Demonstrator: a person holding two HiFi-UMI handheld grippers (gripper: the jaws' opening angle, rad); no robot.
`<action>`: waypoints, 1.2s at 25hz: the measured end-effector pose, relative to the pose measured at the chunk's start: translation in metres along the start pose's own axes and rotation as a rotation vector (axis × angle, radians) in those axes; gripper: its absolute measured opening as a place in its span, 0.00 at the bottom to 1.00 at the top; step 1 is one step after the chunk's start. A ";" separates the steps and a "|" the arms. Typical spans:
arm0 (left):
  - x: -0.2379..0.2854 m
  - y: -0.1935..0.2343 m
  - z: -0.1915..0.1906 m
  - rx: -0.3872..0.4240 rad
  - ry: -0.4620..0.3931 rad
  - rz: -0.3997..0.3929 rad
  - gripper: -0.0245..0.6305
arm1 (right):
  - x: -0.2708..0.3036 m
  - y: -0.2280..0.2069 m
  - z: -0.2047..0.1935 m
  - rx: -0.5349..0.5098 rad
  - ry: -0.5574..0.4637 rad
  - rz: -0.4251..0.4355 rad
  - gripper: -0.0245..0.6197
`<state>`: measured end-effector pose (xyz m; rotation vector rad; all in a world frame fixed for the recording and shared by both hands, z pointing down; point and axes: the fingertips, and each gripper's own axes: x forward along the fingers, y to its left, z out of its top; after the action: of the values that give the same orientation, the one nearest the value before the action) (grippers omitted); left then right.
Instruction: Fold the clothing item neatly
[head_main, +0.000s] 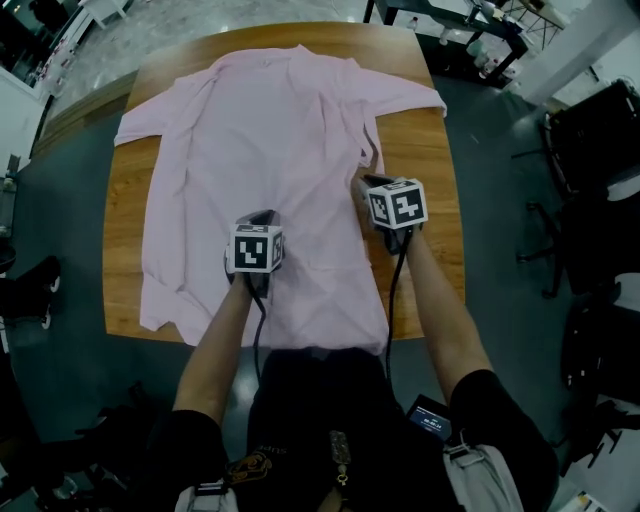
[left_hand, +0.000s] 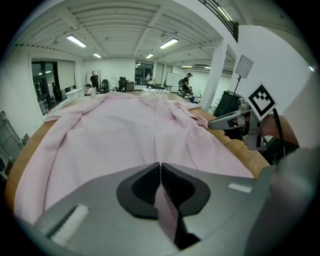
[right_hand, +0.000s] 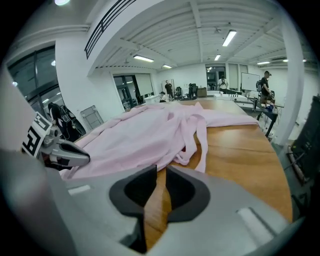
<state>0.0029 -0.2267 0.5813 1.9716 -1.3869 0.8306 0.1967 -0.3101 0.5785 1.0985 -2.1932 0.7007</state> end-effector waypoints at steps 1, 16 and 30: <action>0.000 0.000 -0.001 -0.005 0.002 0.003 0.07 | 0.006 -0.002 0.003 0.009 0.000 0.003 0.11; 0.002 0.000 -0.004 -0.014 0.009 0.032 0.07 | 0.041 -0.012 0.000 0.055 0.104 0.006 0.05; -0.006 0.014 -0.019 -0.027 0.046 0.088 0.06 | 0.014 -0.063 0.018 -0.013 0.059 -0.103 0.05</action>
<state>-0.0147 -0.2128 0.5902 1.8711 -1.4597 0.8862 0.2373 -0.3624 0.5876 1.1605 -2.0738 0.6643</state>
